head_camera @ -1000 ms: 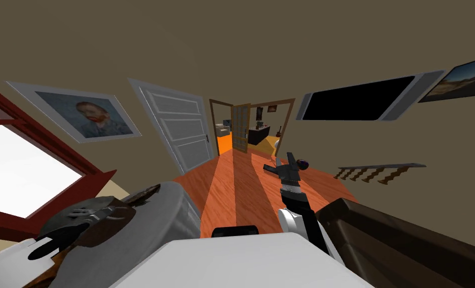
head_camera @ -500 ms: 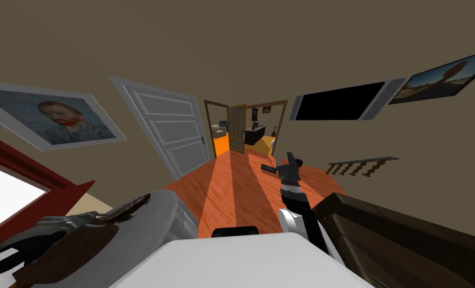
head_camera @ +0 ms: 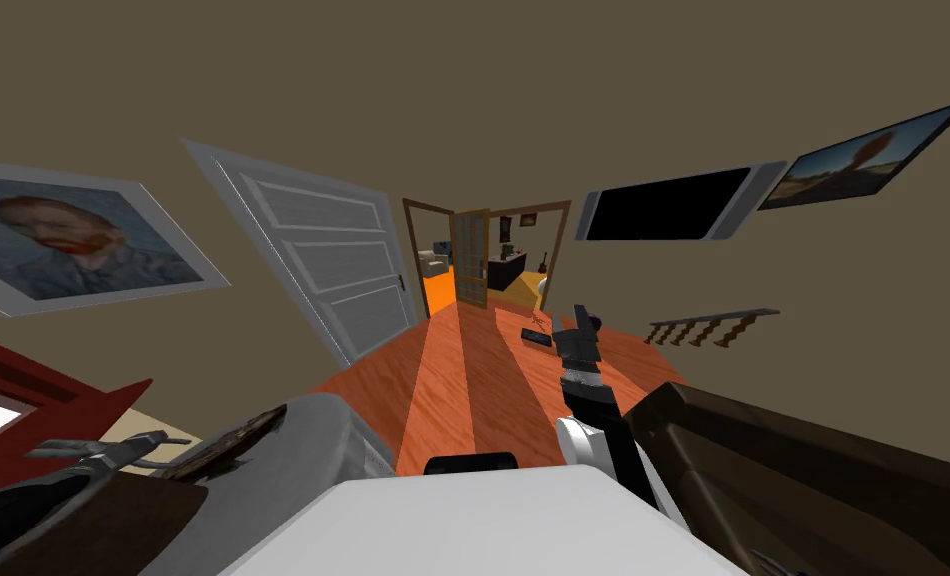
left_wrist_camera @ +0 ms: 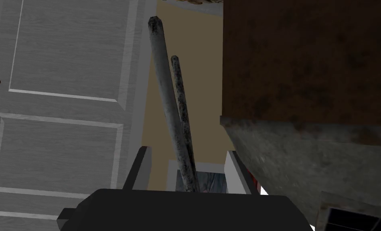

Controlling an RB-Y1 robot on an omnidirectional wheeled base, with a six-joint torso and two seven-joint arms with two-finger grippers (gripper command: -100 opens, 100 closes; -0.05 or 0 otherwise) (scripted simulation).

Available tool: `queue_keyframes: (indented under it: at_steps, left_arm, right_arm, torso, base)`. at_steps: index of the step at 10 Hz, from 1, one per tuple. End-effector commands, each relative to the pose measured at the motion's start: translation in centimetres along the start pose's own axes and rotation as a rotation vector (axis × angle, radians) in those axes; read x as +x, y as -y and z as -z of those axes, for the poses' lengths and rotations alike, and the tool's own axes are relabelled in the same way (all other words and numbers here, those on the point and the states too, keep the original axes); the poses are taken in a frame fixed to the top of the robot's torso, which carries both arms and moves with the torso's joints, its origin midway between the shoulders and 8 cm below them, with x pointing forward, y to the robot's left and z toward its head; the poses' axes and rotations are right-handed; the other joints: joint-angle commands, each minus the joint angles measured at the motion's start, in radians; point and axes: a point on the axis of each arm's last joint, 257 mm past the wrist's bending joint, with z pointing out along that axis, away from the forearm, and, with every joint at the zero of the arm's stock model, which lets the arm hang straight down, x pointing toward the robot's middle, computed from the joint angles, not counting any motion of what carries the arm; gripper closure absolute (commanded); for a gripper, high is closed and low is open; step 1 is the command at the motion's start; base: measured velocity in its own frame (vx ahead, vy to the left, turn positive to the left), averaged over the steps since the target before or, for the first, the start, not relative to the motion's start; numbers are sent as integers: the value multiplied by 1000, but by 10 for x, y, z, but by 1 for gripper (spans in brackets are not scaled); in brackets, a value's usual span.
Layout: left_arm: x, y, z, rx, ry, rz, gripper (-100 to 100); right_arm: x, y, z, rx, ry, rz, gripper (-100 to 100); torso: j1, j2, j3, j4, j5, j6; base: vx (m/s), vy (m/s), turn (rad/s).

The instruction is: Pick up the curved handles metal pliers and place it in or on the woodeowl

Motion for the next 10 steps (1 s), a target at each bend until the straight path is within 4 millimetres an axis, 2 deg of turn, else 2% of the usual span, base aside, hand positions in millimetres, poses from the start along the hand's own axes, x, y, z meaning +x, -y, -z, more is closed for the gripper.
queue_keyframes:
  at_steps: [1, 4, 5, 6, 10]
  left_arm:
    - [0, 0, 0, 0, 0, 0, -100]
    - [0, 4, -1, 9, 1, 2, -100]
    - [0, 4, -1, 9, 1, 2, 0]
    - [-20, 4, 3, 19, 12, -3, -100]
    - [-56, 6, 12, 37, 29, -15, -100]
  right_arm:
    - [0, 0, 0, 0, 0, 0, 0]
    - [0, 0, 0, 0, 0, 0, 0]
    - [0, 0, 0, 0, 0, 0, 0]
    - [0, 0, 0, 0, 0, 0, 0]
    - [0, 0, 0, 0, 0, 0, 0]
  torso:
    - [0, 0, 0, 0, 0, 0]
    - [6, 4, 2, 0, 2, -5]
    - [7, 4, 2, 0, 2, -5]
    - [7, 4, 2, 0, 2, -5]
    - [2, 3, 2, 0, 1, -5]
  base:
    - [9, -6, -54]
    - [2, -2, -1]
    - [0, 0, 0]
    - [19, -33, 71]
    - [19, -68, 57]
